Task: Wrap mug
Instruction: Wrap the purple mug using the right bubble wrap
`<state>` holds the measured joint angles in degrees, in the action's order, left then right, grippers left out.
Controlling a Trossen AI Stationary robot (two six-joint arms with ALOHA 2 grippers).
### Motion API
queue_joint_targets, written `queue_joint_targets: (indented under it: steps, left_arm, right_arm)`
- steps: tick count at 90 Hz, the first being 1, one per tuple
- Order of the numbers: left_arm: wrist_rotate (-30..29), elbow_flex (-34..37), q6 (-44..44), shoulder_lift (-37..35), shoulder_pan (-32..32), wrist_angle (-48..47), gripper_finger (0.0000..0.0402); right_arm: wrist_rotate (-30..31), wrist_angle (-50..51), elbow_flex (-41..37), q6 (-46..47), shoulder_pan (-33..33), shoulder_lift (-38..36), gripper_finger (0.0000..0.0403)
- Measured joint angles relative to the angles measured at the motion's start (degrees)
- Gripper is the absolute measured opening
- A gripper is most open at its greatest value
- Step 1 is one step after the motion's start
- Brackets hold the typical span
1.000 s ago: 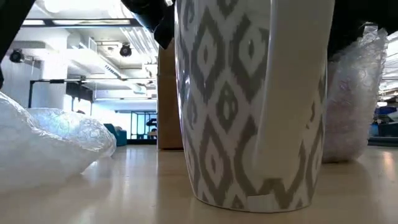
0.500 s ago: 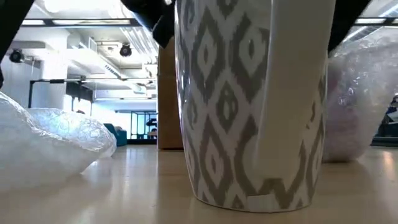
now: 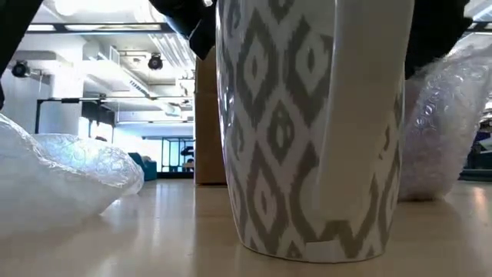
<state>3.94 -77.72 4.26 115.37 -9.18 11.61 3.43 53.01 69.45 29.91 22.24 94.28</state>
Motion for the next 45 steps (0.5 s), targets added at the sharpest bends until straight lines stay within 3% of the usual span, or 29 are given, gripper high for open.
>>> queue_joint_targets:
  steps: [35, 45]
  left_arm:
    - [-2.53, 0.03, 1.21, -7.43, -0.03, -8.53, 0.0000]
    - [-2.42, 0.01, 1.24, -7.53, 0.05, -9.55, 0.0000]
  right_arm:
    - [11.55, -2.88, -2.88, 3.10, -1.35, 0.98, 0.0002]
    - [10.81, -2.03, -2.06, 2.47, -1.40, 0.86, 0.0002]
